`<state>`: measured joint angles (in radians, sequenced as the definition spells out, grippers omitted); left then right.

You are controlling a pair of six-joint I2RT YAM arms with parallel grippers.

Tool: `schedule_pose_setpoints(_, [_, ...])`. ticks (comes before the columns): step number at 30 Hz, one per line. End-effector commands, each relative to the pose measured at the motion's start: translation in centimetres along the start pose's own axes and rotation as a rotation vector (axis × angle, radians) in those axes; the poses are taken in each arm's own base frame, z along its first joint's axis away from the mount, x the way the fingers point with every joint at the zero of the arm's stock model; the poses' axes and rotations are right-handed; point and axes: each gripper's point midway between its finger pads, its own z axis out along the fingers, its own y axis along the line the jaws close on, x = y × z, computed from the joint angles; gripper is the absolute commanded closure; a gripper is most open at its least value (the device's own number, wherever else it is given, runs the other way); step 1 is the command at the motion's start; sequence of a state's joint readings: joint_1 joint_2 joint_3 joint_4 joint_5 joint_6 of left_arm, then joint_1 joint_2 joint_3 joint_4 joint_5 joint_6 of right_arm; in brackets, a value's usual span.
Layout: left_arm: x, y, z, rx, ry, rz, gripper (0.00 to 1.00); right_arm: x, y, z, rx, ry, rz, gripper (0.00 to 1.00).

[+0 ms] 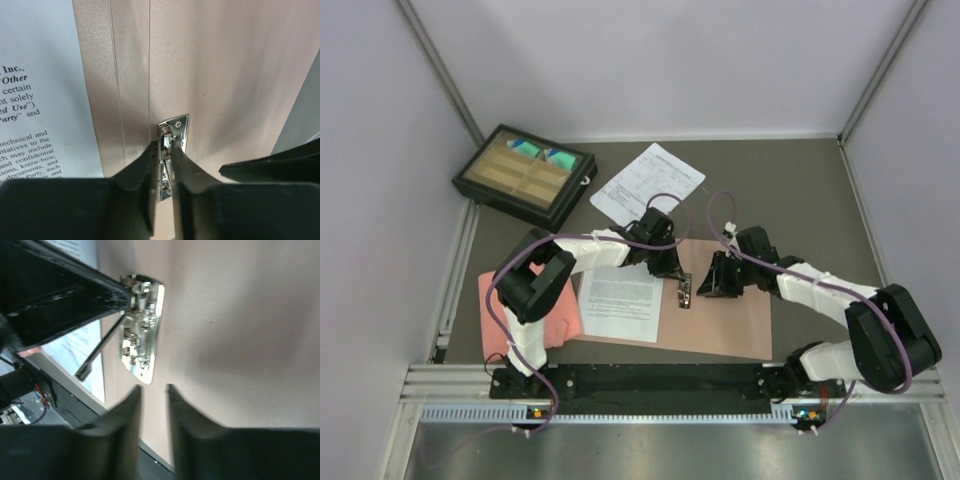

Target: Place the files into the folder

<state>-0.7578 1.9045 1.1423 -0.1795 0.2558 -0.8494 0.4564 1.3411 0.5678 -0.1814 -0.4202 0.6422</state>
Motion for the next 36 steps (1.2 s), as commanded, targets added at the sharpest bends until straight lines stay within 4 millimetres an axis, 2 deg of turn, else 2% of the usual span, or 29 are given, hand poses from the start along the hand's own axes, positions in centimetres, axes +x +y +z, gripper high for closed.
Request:
schedule_pose_setpoints(1, [-3.0,-4.4,-3.2,0.129,-0.098,0.007,0.69,-1.3,4.3,-1.7,-0.121,-0.080,-0.138,0.60])
schedule_pose_setpoints(2, [-3.4,-4.8,-3.8,0.140,-0.113,0.010,0.65,-0.4,5.3,-1.7,-0.140,-0.066,-0.164,0.54])
schedule_pose_setpoints(4, [-4.6,-6.0,-5.5,0.173,-0.153,0.017,0.58,-0.2,6.9,-2.1,-0.181,-0.083,-0.163,0.40])
schedule_pose_setpoints(5, [-5.0,-6.3,-6.2,0.185,-0.168,0.022,0.49,0.8,7.4,-1.9,-0.196,-0.068,-0.167,0.35])
schedule_pose_setpoints(6, [-5.6,-7.1,-7.8,0.207,-0.203,0.035,0.46,0.6,8.4,-1.9,-0.235,-0.091,-0.172,0.25])
schedule_pose_setpoints(8, [-6.5,-7.1,-9.5,0.211,-0.242,0.039,0.40,1.3,9.0,-1.8,-0.269,-0.102,-0.129,0.17])
schedule_pose_setpoints(9, [-6.9,-7.4,-11.3,0.224,-0.280,0.058,0.39,1.3,9.8,-1.6,-0.290,-0.118,-0.121,0.13])
schedule_pose_setpoints(11, [-8.0,-6.0,-13.3,0.181,-0.335,0.064,0.35,1.2,9.9,-1.0,-0.291,-0.122,-0.107,0.10])
schedule_pose_setpoints(12, [-8.1,-5.9,-15.1,0.185,-0.369,0.073,0.34,1.1,10.1,-0.8,-0.297,-0.121,-0.102,0.10])
schedule_pose_setpoints(13, [-8.9,-4.7,-16.1,0.155,-0.405,0.062,0.33,0.4,10.9,-0.9,-0.313,-0.138,-0.108,0.09])
schedule_pose_setpoints(15, [-8.4,-3.4,-18.4,0.129,-0.442,0.075,0.29,0.0,11.2,-0.2,-0.310,-0.125,-0.105,0.08])
schedule_pose_setpoints(16, [-8.7,-2.6,-19.2,0.106,-0.477,0.068,0.28,-0.7,12.2,-0.2,-0.328,-0.133,-0.114,0.07])
schedule_pose_setpoints(18, [-7.8,-1.8,-20.8,0.104,-0.510,0.087,0.23,-1.0,12.3,0.9,-0.320,-0.111,-0.117,0.06])
schedule_pose_setpoints(20, [-7.3,-1.6,-22.3,0.118,-0.543,0.099,0.21,-2.1,13.7,1.1,-0.346,-0.117,-0.131,0.05])
schedule_pose_setpoints(21, [-6.7,-1.2,-22.3,0.114,-0.539,0.098,0.19,-2.2,13.5,2.0,-0.334,-0.102,-0.128,0.04])
schedule_pose_setpoints(22, [-6.4,-1.0,-22.4,0.114,-0.536,0.103,0.19,-3.1,14.4,1.9,-0.347,-0.113,-0.140,0.04])
schedule_pose_setpoints(26, [-5.1,-0.5,-22.7,0.113,-0.512,0.111,0.18,-5.1,14.9,2.4,-0.325,-0.138,-0.156,0.03])
schedule_pose_setpoints(30, [-4.1,0.4,-21.4,0.115,-0.474,0.093,0.18,-6.4,14.1,4.4,-0.272,-0.126,-0.201,0.03])
schedule_pose_setpoints(34, [-4.0,-0.2,-20.0,0.182,-0.455,0.078,0.19,-7.5,13.4,6.4,-0.243,-0.113,-0.229,0.02])
schedule_pose_setpoints(36, [-3.8,0.2,-18.9,0.181,-0.435,0.059,0.21,-8.2,12.6,7.4,-0.221,-0.116,-0.243,0.02])
